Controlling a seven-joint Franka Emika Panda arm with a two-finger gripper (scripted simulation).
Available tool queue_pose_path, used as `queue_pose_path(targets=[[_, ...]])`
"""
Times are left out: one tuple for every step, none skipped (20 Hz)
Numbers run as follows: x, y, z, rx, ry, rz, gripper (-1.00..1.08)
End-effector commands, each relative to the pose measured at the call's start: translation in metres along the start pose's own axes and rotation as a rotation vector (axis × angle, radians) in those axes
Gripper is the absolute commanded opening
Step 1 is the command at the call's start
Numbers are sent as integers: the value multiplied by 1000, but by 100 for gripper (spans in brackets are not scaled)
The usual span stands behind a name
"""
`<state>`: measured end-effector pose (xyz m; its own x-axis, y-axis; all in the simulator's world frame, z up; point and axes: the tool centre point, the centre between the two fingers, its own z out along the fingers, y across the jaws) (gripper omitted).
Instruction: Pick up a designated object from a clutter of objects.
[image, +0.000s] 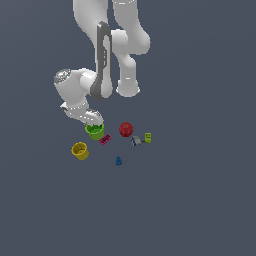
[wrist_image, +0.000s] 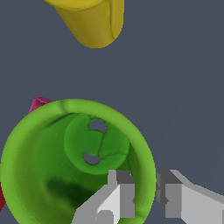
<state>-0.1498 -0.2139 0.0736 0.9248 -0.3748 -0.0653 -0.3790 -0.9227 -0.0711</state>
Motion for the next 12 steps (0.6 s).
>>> queue_pose_path(targets=[[0,0,0,0,0,0,-100],[0,0,0,0,0,0,-100],[0,0,0,0,0,0,-100],[0,0,0,0,0,0,-100],[0,0,0,0,0,0,-100],[0,0,0,0,0,0,-100],[0,0,0,0,0,0,-100],[0,0,-1,0,0,0,-100],[0,0,-2,0,0,0,-100],[0,0,-4,0,0,0,-100],[0,0,-6,0,0,0,-100],[1,0,-9,0,0,0,-100]])
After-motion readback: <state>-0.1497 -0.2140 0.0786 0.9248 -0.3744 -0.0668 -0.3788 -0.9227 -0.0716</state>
